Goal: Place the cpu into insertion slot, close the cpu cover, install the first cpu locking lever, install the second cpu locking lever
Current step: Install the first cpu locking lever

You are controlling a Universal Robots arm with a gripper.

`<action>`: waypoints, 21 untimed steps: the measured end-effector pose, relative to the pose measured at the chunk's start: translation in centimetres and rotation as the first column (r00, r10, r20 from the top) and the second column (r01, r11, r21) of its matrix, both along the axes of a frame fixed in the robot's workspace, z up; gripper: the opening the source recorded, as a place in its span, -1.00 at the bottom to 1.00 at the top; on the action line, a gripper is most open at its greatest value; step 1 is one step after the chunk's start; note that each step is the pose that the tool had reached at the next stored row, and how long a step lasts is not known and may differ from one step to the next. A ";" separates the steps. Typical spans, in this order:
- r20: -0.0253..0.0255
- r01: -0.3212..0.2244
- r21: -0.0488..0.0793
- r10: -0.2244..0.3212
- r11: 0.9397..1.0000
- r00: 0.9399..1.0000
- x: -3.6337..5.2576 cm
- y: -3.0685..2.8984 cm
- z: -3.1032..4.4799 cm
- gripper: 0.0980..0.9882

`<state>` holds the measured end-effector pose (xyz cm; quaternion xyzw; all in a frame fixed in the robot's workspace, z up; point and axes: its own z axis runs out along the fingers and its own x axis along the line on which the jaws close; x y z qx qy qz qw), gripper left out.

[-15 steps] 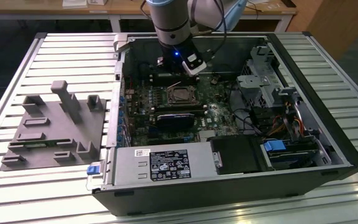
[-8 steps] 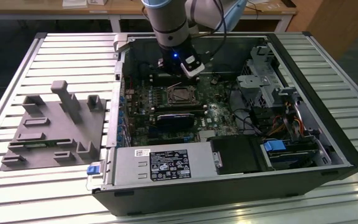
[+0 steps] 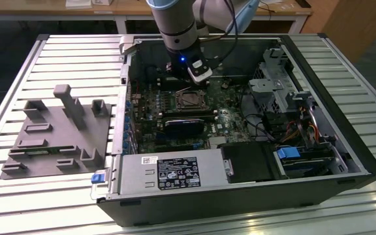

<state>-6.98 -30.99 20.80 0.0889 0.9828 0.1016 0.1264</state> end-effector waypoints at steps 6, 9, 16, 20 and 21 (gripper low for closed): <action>0.000 0.020 -0.007 -0.020 1.000 1.000 -0.07 0.32 -0.20 -0.99; 0.000 0.028 -0.010 -0.028 1.000 1.000 -0.10 0.57 -0.28 -0.99; 0.001 0.041 -0.021 -0.041 0.999 0.999 -0.12 1.19 -0.36 -0.99; 0.001 0.052 -0.026 -0.052 0.998 0.999 -0.14 1.44 -0.42 -0.99; 0.001 0.055 -0.027 -0.055 0.998 0.999 -0.15 1.48 -0.45 -0.99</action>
